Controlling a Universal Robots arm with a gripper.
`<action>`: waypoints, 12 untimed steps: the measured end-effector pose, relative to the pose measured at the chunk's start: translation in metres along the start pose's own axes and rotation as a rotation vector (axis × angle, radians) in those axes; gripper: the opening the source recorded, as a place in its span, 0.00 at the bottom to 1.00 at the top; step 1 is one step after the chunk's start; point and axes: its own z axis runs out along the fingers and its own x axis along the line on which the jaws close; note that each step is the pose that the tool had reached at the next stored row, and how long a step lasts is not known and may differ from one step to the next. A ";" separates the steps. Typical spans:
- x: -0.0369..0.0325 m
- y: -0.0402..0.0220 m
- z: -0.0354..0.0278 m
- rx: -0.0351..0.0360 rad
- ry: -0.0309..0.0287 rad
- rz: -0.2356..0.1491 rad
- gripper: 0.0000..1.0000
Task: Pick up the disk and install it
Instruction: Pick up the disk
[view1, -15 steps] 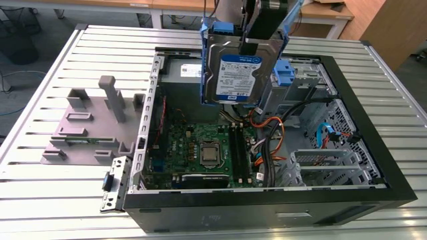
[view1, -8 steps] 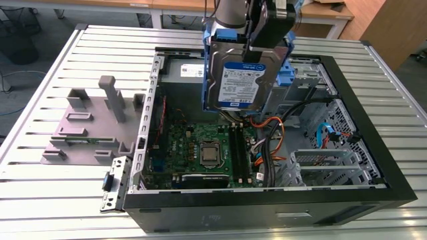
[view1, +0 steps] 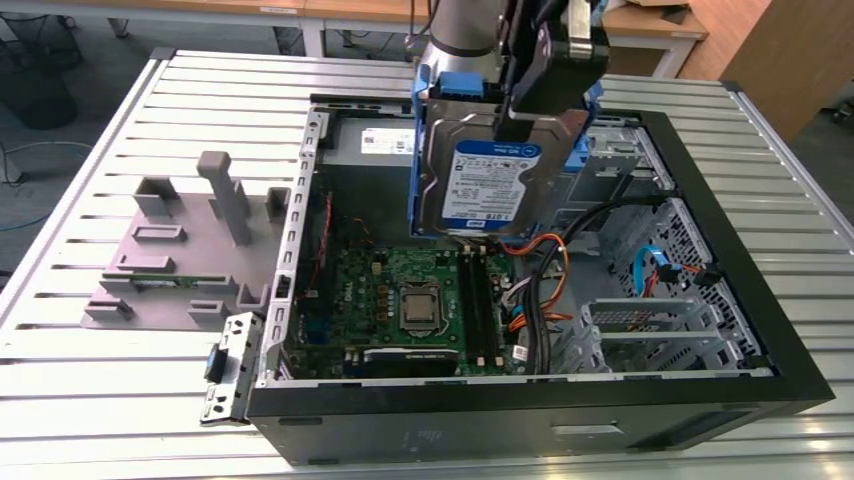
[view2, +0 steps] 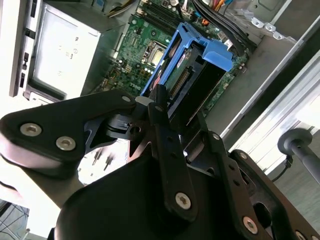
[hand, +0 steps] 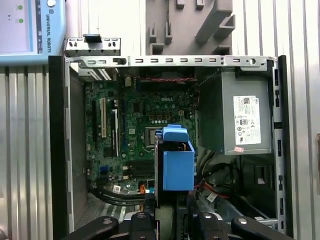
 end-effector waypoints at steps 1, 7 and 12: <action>0.0019 -0.0004 -0.0001 0.0000 0.0001 0.000 0.35; 0.0133 -0.0032 -0.0008 0.0001 0.0000 0.001 0.35; 0.0203 -0.0041 -0.0012 0.0001 0.0000 0.001 0.35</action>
